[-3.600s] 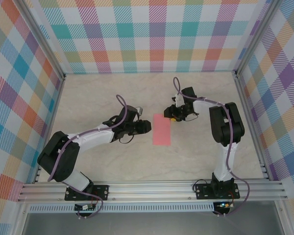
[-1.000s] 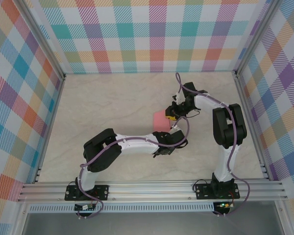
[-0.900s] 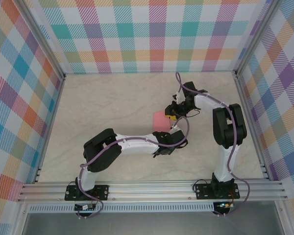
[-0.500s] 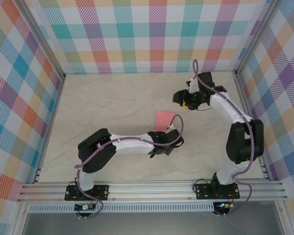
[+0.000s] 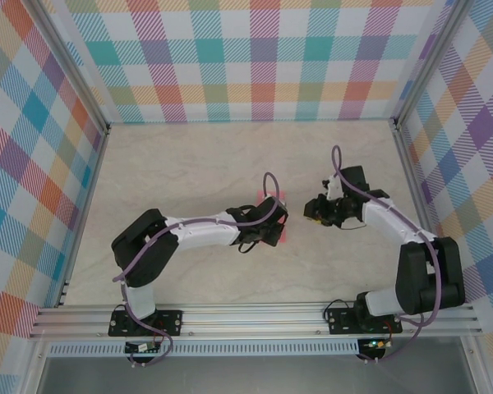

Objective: Fold a paper plane with a square sheet of paper (fold left side to right side)
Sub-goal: Fold the triangle a second time at the center of the table.

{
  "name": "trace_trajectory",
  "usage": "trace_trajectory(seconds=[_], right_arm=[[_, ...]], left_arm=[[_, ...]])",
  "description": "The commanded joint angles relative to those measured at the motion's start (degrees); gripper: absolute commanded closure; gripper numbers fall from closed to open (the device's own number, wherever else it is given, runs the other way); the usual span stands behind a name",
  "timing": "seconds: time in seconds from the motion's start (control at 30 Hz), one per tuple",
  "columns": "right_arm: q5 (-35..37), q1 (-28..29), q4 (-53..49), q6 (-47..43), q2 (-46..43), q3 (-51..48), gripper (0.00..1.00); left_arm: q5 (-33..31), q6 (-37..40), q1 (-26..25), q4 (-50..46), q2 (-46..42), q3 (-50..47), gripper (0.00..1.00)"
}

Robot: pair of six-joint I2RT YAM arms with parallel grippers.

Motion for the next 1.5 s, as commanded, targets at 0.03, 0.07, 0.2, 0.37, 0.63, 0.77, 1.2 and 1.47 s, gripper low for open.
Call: trace_trajectory(seconds=[0.03, 0.07, 0.2, 0.37, 0.63, 0.77, 1.2, 1.47], right_arm=[[-3.51, 6.63, 8.03, 3.28, 3.22, -2.52, 0.85], [-2.82, 7.93, 8.86, 4.05, 4.33, -2.79, 0.86], [-1.46, 11.07, 11.62, 6.28, 8.23, -2.70, 0.90], [1.16, 12.51, 10.21, 5.84, 11.52, -1.40, 0.92], [3.94, 13.12, 6.55, 4.47, 15.46, -1.01, 0.93], [5.10, 13.47, 4.66, 3.67, 16.92, -0.36, 0.93], [7.92, 14.18, 1.59, 2.15, 18.18, 0.62, 0.93], [7.47, 14.21, 2.05, 2.06, 16.54, 0.46, 0.93]], left_arm=[[5.16, -1.71, 2.22, 1.89, -3.01, -1.70, 0.98], [5.75, -1.80, 2.66, 1.75, -3.32, -2.04, 0.98], [7.46, -2.02, 4.38, 1.61, -4.33, -3.36, 0.97], [8.54, -1.87, 5.94, 1.06, -4.92, -4.20, 0.97], [9.73, 0.04, 7.38, -0.32, -3.89, -3.16, 0.97], [10.03, 1.51, 8.12, -1.37, -2.58, -2.11, 0.97], [11.20, 3.83, 10.26, -1.58, 1.31, 0.34, 0.97], [11.67, 5.16, 10.69, -2.29, 2.60, 1.89, 0.97]])
